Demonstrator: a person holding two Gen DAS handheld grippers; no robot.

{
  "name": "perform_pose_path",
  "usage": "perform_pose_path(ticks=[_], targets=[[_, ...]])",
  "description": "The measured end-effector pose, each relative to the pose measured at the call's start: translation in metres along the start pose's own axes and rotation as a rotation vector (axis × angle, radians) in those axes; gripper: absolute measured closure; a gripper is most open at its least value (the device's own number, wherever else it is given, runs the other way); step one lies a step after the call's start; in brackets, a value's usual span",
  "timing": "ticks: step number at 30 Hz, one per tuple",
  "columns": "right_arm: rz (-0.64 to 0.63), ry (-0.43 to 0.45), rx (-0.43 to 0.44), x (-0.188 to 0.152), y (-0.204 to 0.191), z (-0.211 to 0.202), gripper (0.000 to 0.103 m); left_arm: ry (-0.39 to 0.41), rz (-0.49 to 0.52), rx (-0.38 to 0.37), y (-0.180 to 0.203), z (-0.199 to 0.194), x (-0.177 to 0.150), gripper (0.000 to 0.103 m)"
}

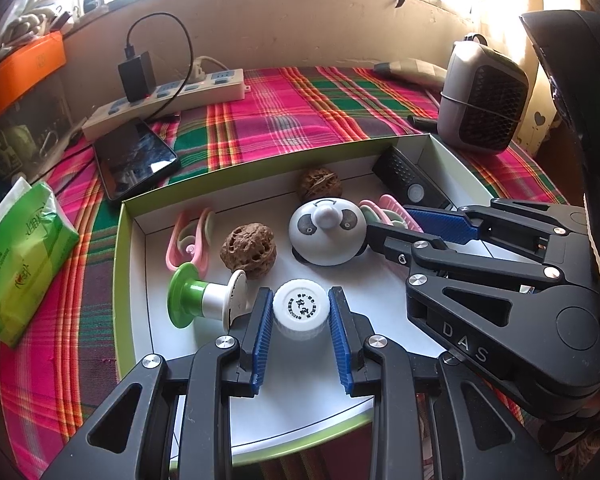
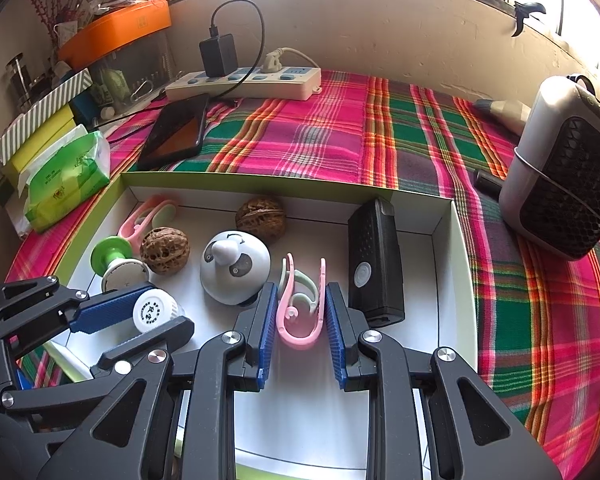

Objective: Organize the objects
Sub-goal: 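Lower the case with the left gripper and the clip with the right, then open both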

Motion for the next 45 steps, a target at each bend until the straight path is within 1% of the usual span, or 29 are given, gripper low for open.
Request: perform_pose_path(ticks=[11,12,14,15,17,32,45], targets=[[0.008,0.008,0.004,0.0,0.001,-0.001,0.077,-0.002,0.003,-0.003,-0.001,-0.001,-0.001,0.076],[0.011,0.01,0.005,0.0,0.001,-0.002,0.076,-0.002,-0.002,-0.006,-0.003,-0.001,-0.001,0.076],[0.014,0.012,0.008,-0.001,0.001,-0.003,0.068,-0.002,-0.001,-0.006,-0.001,-0.002,-0.001,0.076],[0.012,0.014,0.009,-0.001,0.0,-0.004,0.067,0.0,0.0,-0.005,-0.001,-0.002,-0.001,0.076],[0.012,0.016,0.007,-0.001,0.0,-0.005,0.067,0.002,0.001,-0.014,0.001,-0.004,-0.002,0.076],[0.028,0.033,-0.007,-0.003,0.002,-0.014,0.067,0.015,0.0,-0.01,0.005,-0.013,-0.005,0.074],[0.07,0.067,-0.007,-0.011,0.004,-0.033,0.067,0.039,-0.001,-0.018,0.007,-0.031,-0.012,0.074]])
Point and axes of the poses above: each gripper's, at about its wrist camera, not at the fingertips, and z roughly the way its jaws point, y to its right, x to its top, the point moved 6 cm from there along z, roughly the way its jaws point, and after that the axes turned 2 degrees about -z, right-handed, at the moved point
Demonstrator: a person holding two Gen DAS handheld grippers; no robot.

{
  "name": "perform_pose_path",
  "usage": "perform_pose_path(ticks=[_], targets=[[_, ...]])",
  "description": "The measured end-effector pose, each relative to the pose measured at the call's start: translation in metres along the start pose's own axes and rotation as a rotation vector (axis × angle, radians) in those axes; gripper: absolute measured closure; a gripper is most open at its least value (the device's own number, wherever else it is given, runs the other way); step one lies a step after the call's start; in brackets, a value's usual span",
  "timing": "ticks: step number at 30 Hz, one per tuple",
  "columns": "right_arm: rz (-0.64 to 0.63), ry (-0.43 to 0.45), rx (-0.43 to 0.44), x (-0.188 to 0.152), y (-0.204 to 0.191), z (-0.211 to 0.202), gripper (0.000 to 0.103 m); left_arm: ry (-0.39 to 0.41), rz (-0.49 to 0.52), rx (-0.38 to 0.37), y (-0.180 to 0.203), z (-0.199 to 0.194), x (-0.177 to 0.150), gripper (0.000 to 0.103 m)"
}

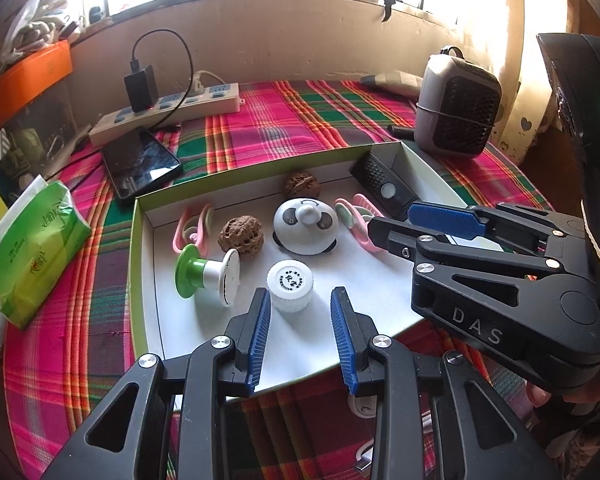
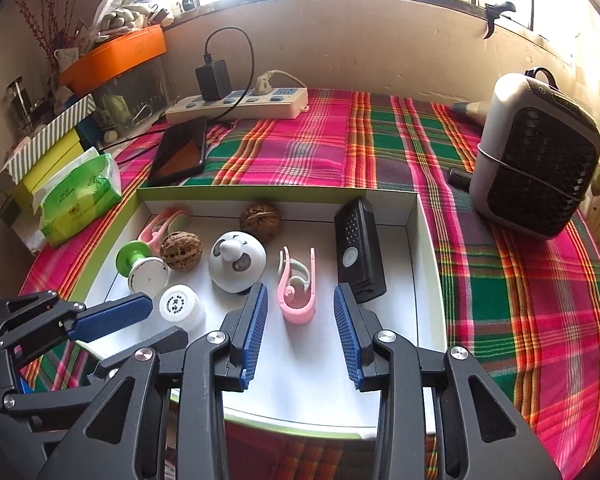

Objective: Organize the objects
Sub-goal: 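Lower the case with the left gripper and the clip with the right, then open both, then withdraw both grippers from the box toward the remaining items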

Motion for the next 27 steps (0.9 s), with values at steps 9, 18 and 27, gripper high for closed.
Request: perform_pose_path(ticks=[9,18,27], targets=[[0.01,0.025,-0.003,-0.008,-0.003,-0.02,0.067,0.022,-0.002,-0.006,0.002,-0.017,-0.008,0.074],[0.021,0.046,-0.002,-0.023,-0.007,-0.038,0.067,0.047,-0.012,-0.01,-0.001,-0.036,-0.018,0.074],[0.007,0.06,0.033,-0.043,-0.015,-0.056,0.067,0.07,-0.024,-0.014,-0.005,-0.054,-0.03,0.074]])
Point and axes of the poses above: each gripper's, at about its wrist camera, not at the fingertips, and z roughly the way its jaws point, y to its right, x to its top, the point moved 6 cm from there along z, roughly the way its jaws point, and after that the axes turned 2 degrees about -z, right-handed, at the moved point
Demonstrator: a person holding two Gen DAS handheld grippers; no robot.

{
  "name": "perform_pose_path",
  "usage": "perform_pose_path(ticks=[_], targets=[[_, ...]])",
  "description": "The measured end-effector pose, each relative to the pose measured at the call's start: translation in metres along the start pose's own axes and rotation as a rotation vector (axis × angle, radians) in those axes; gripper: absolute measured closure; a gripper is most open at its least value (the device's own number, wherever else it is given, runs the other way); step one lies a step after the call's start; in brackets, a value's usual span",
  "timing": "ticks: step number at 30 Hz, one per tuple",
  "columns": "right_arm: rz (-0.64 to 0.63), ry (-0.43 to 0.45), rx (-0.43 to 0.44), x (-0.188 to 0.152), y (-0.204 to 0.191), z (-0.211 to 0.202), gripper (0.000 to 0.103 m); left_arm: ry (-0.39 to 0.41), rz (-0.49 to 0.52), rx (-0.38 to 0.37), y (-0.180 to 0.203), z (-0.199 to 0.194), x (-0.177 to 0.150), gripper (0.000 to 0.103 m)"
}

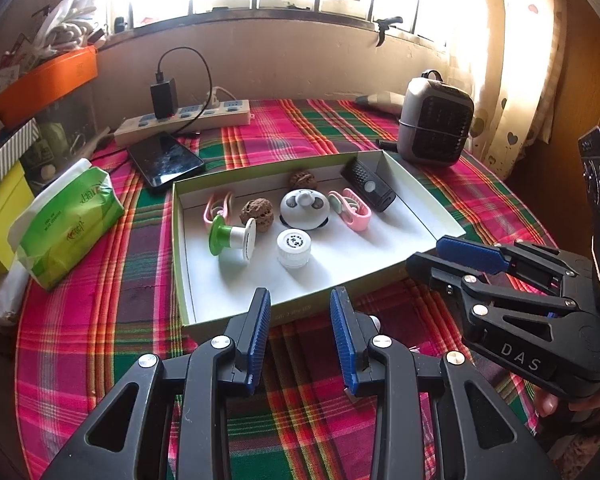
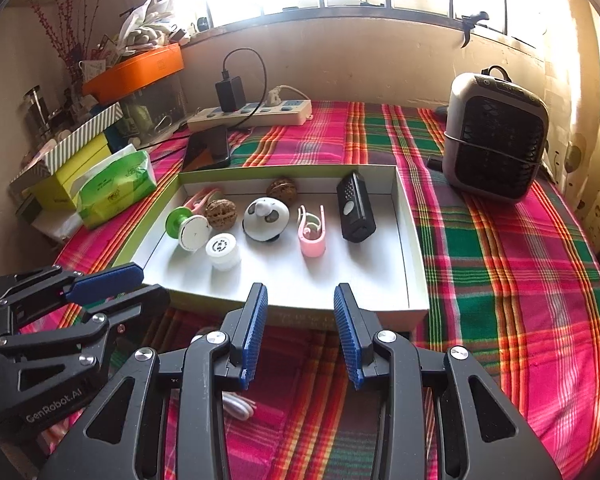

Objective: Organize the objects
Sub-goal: 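Withdraw both grippers from the box toward the remaining items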

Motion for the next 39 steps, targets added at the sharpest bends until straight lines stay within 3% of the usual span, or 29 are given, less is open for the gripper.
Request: perform_pose_path(ticks=[10,29,39], targets=[[-0.079,-0.032,0.096,-0.031,-0.023,-0.003,0.067,-0.003,-0.041,0.014,-0.015,-0.008,-0.014,0.074],[-0.116,-0.141,0.289,-0.062,-0.049,-0.002,0.067,-0.019,-0.067,0.007,-0.024,-0.009,-0.03,0.074],[-0.172,-0.134,0.232,-0.053,-0.061,0.01,0.066,-0.027,-0.07,0.0,-0.027,-0.008,-0.033,0.074]])
Point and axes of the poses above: each gripper's, at about its wrist camera, not at the fingertips, and z roughly the way its jaws point, y to its right, x to its top, the point moved 6 cm from there along z, roughly the way its jaws point, and after that the axes turned 2 degrees about -z, right-handed, at the moved point
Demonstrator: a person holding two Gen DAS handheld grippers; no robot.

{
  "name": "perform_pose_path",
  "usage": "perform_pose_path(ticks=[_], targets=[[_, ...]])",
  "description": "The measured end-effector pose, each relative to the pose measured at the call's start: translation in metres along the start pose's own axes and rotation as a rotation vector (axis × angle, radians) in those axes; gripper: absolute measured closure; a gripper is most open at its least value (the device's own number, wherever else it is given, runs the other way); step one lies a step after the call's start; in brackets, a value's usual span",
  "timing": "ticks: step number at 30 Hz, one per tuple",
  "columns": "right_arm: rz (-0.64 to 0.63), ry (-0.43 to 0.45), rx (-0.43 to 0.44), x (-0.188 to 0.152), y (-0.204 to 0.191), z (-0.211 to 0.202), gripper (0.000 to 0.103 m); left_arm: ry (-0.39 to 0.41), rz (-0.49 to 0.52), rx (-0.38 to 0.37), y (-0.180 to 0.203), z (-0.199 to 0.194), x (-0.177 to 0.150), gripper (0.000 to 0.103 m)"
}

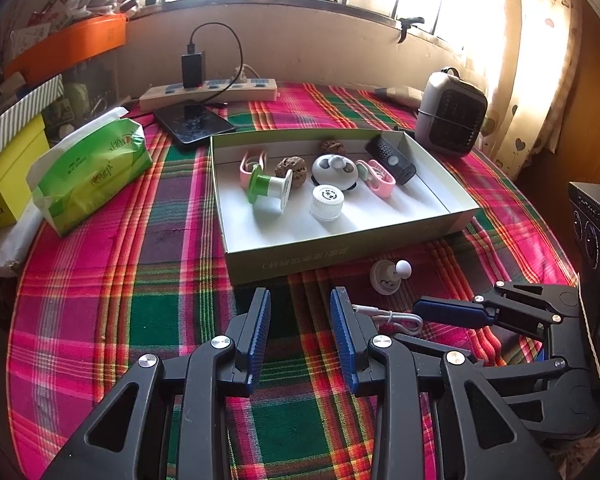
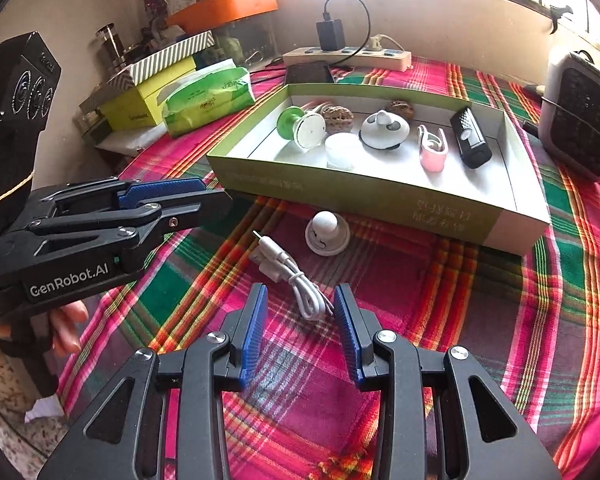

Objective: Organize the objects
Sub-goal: 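Withdraw both grippers from the box toward the remaining items, then close the right gripper on the white USB cable while the left approaches the ball-knob gadget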

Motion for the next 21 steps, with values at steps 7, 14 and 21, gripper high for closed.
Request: perform_pose_path(ticks=[7,14,21], targets=[[-0.091,-0.033,-0.007,0.002,-0.01,0.003,0.06,0.003,-0.023,0.008,-0.01,-0.001,0.0,0.074],[-0.143,-0.034,-0.021,0.007,-0.013,0.009,0.06,-0.004,-0.031,0.009,-0.014,0.002,0.0,0.074],[-0.174,-0.037,0.022,0.01,-0.025,0.013,0.06,-0.005,-0.035,0.009,-0.016,0.003,0.0,0.074]])
Point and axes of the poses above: each gripper's, at about its wrist camera, not at the fingertips, and z roughly the way its jaws point, y to its right, x to its top, the point moved 6 cm from there along z, roughly the way its jaws point, and after that the axes turned 2 degrees about -z, right-handed, at the moved point
